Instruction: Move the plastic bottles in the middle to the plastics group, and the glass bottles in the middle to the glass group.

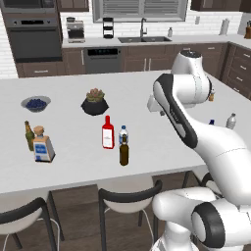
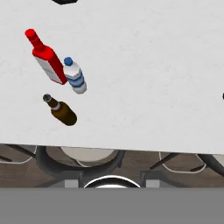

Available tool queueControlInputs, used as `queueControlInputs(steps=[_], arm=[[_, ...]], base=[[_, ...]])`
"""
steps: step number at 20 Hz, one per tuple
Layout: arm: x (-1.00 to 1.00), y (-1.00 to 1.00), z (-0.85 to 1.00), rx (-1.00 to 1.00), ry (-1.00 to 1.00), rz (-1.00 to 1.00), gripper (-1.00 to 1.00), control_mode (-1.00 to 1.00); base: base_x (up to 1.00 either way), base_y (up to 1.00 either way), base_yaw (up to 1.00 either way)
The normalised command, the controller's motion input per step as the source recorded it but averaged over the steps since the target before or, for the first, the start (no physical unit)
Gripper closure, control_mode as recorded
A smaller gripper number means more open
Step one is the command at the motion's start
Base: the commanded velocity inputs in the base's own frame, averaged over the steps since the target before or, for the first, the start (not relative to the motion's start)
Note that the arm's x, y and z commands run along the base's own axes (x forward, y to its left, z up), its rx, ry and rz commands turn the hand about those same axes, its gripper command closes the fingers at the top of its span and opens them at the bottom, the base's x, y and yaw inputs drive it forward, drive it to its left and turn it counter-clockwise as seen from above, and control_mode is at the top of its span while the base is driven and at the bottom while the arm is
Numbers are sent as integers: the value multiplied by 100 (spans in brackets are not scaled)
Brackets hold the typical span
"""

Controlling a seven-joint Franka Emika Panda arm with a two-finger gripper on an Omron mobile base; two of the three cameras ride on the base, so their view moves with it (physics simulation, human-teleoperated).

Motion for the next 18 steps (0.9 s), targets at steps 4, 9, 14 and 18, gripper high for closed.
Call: queueControlInputs(steps=[4, 9, 14, 18], arm=[[0, 0, -6, 0, 0, 0, -100, -100], [0, 23, -10, 0, 0, 0, -100, -100], [0, 67, -15, 0, 0, 0, -100, -100], [10, 55, -14, 0, 0, 0, -100, -100]], base=[[0, 0, 0], [0, 0, 0], [0, 0, 0], [0, 0, 0]])
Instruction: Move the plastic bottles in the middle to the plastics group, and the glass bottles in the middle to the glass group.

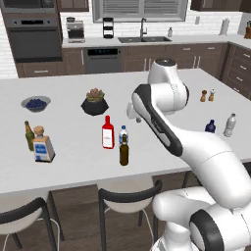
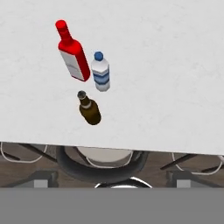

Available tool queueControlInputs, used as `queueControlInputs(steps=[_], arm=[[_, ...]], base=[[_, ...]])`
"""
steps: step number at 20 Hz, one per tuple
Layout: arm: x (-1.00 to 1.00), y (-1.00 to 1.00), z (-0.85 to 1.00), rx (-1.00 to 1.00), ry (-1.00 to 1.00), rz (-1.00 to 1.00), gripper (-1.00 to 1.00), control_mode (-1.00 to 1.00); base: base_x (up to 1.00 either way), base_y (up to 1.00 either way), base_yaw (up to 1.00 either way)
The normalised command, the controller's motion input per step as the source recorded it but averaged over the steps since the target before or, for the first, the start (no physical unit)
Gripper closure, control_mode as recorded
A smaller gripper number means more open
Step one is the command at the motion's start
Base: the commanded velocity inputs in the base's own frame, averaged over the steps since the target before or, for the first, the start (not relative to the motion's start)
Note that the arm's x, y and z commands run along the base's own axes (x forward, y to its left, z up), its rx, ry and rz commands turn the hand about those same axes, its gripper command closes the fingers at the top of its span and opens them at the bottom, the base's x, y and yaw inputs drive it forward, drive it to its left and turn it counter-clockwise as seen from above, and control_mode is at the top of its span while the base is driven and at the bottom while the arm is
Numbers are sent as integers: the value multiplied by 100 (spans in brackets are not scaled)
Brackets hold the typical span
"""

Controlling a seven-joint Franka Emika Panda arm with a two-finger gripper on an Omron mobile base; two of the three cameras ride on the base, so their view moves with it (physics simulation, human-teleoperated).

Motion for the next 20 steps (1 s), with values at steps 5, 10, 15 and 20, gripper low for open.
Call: queueControlInputs(steps=[5, 10, 15, 20], arm=[[10, 6, -9, 0, -2, 0, -100, -100], [24, 23, -20, 0, -3, 0, -100, -100], [4, 13, -37, 0, -17, 0, -100, -100], [0, 0, -29, 0, -22, 5, -100, -100]], base=[[0, 0, 0], [0, 0, 0], [0, 0, 0], [0, 0, 0]])
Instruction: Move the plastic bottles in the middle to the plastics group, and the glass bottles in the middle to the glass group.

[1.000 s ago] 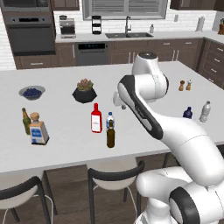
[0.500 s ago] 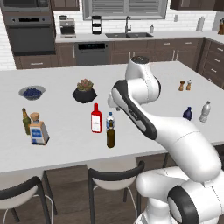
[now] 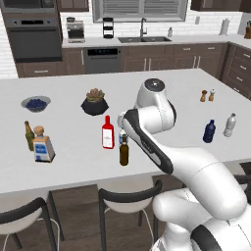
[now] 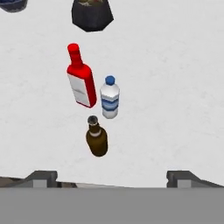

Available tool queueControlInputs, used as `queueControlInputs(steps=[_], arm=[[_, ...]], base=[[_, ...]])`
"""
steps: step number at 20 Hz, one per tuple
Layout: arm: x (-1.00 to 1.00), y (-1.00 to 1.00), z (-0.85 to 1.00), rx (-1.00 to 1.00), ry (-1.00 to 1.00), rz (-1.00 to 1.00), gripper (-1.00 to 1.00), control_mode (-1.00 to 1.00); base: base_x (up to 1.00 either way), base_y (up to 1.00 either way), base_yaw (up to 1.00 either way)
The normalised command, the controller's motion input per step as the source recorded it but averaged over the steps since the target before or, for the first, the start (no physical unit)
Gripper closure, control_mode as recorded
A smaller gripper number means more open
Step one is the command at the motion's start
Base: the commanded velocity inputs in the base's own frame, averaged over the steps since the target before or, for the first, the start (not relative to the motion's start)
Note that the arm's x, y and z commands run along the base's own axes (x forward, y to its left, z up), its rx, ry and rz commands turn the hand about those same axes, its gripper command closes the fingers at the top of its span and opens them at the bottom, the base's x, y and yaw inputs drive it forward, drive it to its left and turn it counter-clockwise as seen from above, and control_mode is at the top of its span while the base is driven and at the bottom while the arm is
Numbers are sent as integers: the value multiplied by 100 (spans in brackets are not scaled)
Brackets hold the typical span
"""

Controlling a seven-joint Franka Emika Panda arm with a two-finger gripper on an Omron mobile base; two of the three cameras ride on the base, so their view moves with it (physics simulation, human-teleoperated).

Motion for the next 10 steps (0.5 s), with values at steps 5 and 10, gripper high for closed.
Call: queueControlInputs(steps=[5, 10], arm=[[9, 13, 0, 0, 10, 3, -100, -100], [42, 26, 0, 0, 27, 0, -100, -100]], base=[[0, 0, 0], [0, 0, 0]])
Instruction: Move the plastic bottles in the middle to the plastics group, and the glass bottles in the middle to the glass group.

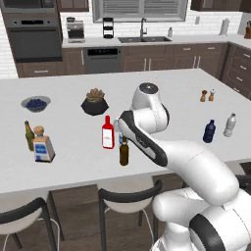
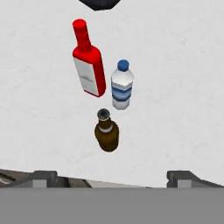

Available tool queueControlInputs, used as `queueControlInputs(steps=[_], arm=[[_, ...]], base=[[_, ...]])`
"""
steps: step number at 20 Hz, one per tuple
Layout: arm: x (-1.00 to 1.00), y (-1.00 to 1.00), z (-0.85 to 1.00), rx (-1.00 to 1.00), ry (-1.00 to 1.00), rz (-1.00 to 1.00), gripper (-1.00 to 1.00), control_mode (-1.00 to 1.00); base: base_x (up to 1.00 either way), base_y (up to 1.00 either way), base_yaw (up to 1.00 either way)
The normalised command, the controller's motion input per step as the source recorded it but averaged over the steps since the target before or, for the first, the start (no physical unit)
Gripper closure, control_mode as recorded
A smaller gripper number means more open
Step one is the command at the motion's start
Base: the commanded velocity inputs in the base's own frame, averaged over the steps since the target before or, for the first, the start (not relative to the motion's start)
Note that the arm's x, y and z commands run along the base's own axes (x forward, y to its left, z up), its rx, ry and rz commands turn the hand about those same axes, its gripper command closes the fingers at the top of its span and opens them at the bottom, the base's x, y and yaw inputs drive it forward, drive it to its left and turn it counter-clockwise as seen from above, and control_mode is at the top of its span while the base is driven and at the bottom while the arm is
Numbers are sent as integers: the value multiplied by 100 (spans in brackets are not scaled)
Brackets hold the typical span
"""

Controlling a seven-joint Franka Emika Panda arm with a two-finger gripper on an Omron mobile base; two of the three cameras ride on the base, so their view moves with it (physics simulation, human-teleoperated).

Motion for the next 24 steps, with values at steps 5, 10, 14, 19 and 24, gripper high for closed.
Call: queueControlInputs(steps=[5, 10, 14, 19, 24], arm=[[40, 14, -10, 0, 28, 0, -100, -100], [1, 0, -28, 0, 6, 0, -100, -100], [0, 0, -38, 0, 1, 0, -100, -100], [9, 0, -39, 0, 0, 0, -100, -100], [10, 0, -26, 0, 0, 0, -100, -100]], base=[[0, 0, 0], [0, 0, 0], [0, 0, 0], [0, 0, 0], [0, 0, 0]])
